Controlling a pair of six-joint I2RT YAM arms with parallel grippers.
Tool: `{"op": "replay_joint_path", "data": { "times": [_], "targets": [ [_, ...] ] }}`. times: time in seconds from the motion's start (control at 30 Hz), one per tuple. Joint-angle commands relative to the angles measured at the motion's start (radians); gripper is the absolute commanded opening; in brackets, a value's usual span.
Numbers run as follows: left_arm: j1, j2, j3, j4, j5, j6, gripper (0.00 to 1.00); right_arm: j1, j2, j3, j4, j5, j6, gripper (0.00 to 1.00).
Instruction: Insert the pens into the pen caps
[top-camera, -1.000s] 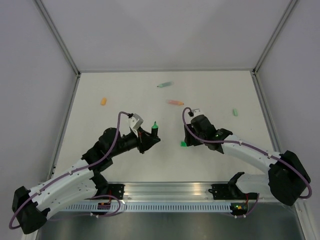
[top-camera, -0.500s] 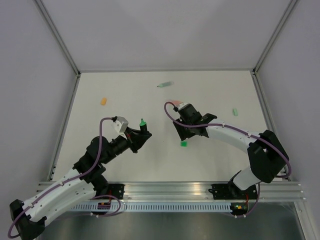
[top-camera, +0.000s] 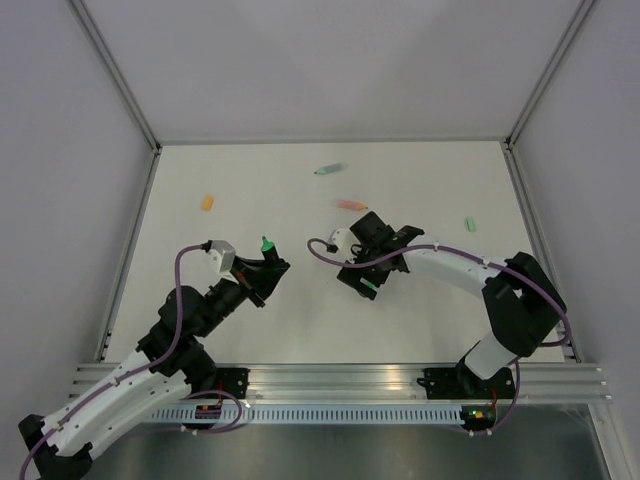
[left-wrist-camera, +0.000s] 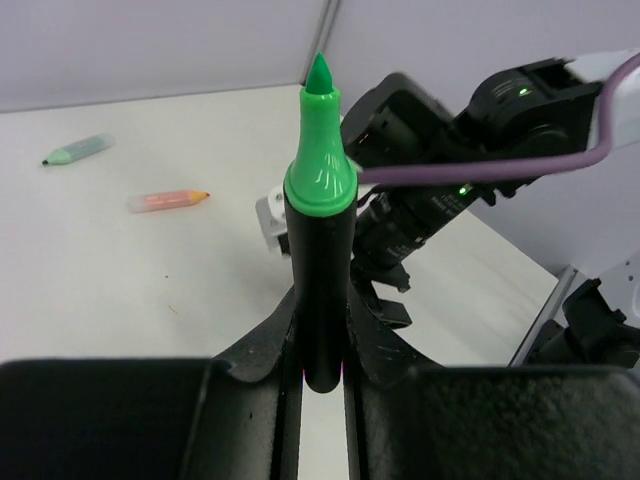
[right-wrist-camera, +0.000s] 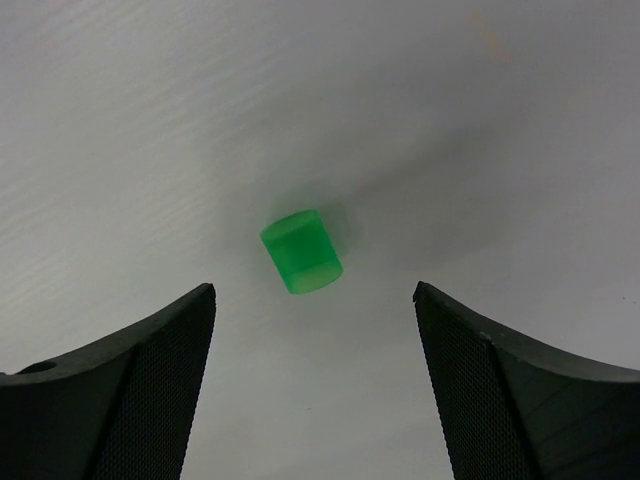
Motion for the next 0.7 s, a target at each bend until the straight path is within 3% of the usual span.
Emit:
{"op": "replay_joint_path", "data": {
  "times": [0.0,0.23,0.67],
  "targets": [
    [-0.002,-0.049,-0.006,0.015,-0.043,-0.006,0.02,-0.018,0.089,0.046,-0.092,0.010,-0.206,0.86],
    [-0.004,-0.152,-0.007,-0.028,-0.085,-0.009,0.02,-0.052,0.138,0.092,-0.100,-0.028,-0.272,0.82],
    [-0.002,-0.160,-0.006,-0.041,-0.102,-0.012,0.02,-0.054,0.230,0.130,-0.106,-0.110,-0.322,0.76]
  ]
}}
